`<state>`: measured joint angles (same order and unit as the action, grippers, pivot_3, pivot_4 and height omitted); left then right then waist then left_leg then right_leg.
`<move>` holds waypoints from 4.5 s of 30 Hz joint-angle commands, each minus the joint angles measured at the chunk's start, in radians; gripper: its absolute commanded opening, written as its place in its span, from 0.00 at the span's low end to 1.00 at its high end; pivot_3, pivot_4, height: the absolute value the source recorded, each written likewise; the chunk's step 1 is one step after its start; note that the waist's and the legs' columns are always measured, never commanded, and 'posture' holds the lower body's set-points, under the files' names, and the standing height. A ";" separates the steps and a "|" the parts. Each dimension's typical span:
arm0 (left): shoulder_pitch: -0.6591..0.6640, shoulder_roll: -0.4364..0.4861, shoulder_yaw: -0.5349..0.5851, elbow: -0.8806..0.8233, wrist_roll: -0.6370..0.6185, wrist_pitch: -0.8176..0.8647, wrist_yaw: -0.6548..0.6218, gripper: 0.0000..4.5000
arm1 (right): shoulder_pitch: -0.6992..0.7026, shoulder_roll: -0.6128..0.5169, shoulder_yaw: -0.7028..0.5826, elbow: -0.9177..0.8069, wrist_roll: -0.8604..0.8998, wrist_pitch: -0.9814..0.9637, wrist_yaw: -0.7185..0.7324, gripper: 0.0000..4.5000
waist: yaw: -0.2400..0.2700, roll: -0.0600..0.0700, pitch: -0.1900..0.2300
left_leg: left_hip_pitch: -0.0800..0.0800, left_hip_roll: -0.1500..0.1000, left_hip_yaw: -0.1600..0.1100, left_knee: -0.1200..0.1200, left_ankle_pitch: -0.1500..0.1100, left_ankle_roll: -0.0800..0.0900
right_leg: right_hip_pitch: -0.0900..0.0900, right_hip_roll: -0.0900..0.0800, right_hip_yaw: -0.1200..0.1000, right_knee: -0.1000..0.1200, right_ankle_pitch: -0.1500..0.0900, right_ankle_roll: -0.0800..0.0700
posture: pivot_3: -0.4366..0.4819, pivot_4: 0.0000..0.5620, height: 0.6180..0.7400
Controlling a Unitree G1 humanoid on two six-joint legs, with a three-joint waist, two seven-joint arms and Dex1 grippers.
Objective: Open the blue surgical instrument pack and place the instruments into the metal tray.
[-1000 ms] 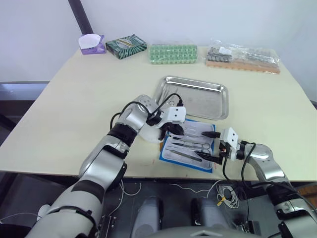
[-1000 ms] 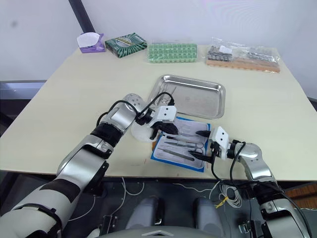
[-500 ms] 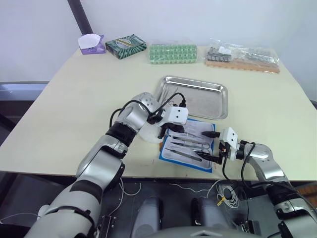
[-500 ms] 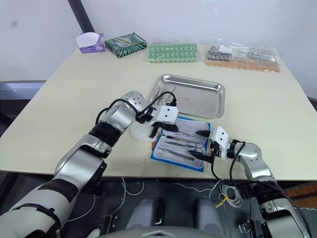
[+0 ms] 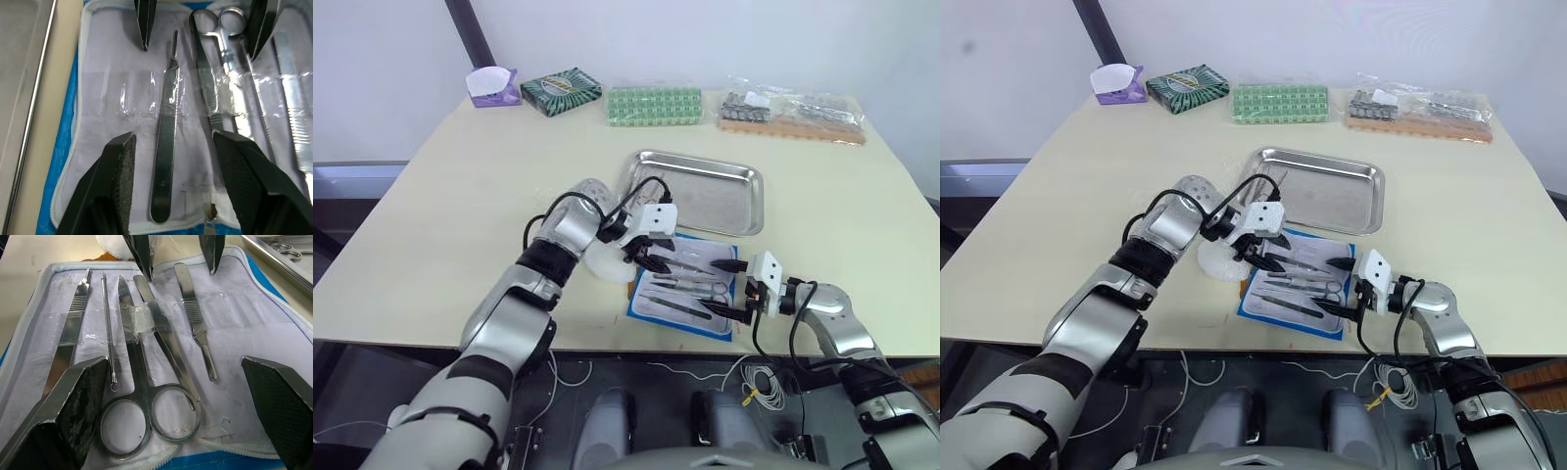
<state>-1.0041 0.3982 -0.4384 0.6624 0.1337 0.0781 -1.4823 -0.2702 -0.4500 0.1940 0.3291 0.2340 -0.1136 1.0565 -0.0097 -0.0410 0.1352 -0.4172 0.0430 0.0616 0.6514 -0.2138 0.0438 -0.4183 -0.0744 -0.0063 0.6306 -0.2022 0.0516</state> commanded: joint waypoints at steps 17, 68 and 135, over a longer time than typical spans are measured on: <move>-0.150 -0.096 -0.009 0.364 0.079 -0.222 0.003 0.61 | 0.067 -0.028 0.043 0.067 -0.092 0.084 -0.044 1.00 | 0.000 0.000 0.001 | 0.000 0.002 0.000 -0.001 0.000 0.000 | 0.001 0.000 -0.005 -0.004 0.000 0.000 | 0.48 0.27 1.00; -0.143 -0.047 -0.108 -0.049 0.210 0.050 -0.058 0.01 | 0.053 -0.024 0.090 0.064 -0.138 0.147 -0.091 1.00 | -0.005 0.006 0.005 | -0.001 0.004 -0.001 -0.002 0.000 0.000 | 0.001 -0.015 -0.030 -0.005 0.000 0.000 | 0.48 0.27 1.00; -0.127 0.096 -0.182 -0.306 0.254 0.218 -0.058 0.01 | 0.032 -0.025 0.138 0.091 -0.167 0.200 -0.096 1.00 | -0.009 0.011 0.009 | 0.000 0.009 -0.002 -0.004 -0.001 -0.001 | 0.000 -0.021 -0.036 -0.007 0.000 0.000 | 0.48 0.27 1.00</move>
<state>-1.1134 0.4805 -0.6531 0.4009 0.3920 0.2967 -1.5337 -0.3018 -0.4512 0.2357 0.2801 0.2201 -0.0271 1.0106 -0.0186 -0.0300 0.1443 -0.4174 0.0519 0.0597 0.6476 -0.2144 0.0430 -0.4184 -0.0951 -0.0421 0.6238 -0.2022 0.0517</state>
